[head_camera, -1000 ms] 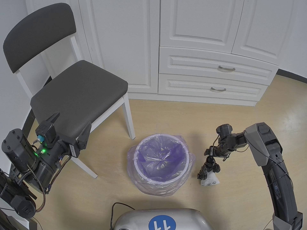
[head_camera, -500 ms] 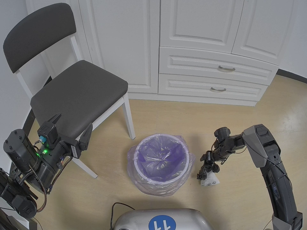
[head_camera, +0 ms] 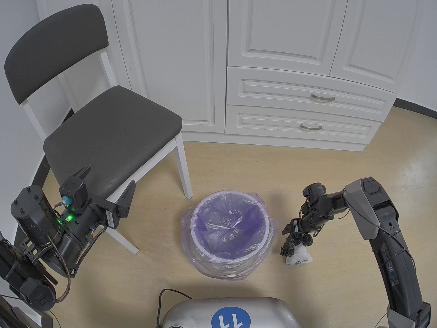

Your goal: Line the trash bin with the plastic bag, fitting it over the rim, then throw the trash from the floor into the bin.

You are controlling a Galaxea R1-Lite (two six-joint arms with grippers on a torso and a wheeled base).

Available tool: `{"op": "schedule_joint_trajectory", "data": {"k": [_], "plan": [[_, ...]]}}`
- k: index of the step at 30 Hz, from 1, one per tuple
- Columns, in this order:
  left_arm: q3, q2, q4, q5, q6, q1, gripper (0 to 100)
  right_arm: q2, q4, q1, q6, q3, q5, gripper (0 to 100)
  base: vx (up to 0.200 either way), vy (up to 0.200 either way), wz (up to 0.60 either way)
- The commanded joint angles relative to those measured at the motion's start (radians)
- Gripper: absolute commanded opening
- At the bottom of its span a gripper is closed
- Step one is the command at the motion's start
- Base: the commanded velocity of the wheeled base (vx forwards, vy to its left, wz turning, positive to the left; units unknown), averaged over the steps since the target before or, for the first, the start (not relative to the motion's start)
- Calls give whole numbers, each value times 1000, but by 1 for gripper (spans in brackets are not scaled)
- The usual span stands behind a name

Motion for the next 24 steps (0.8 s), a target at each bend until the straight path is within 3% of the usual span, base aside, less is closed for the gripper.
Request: {"op": "schedule_joint_trajectory", "data": {"k": [1, 7, 8, 15, 18, 24], "plan": [[-1, 5, 0, 0, -1, 1, 100, -2, 1, -1, 1, 0, 0, 100, 0, 0, 0], [-1, 5, 0, 0, -1, 1, 100, 2, 1, -1, -4, 0, -2, 100, 0, 0, 0], [-1, 5, 0, 0, -1, 1, 100, 2, 1, -1, -4, 0, -3, 0, 0, 0, 0], [-1, 1, 0, 0, -1, 1, 100, -5, -9, -8, 7, 0, -7, 0, 0, 0, 0], [1, -36, 0, 0, 2, 1, 100, -99, -16, -22, 99, 12, 3, 0, 0, 0, 0], [-1, -84, 0, -1, 4, -8, 100, -280, -152, -48, 179, 266, 3, 0, 0, 0, 0]]}}
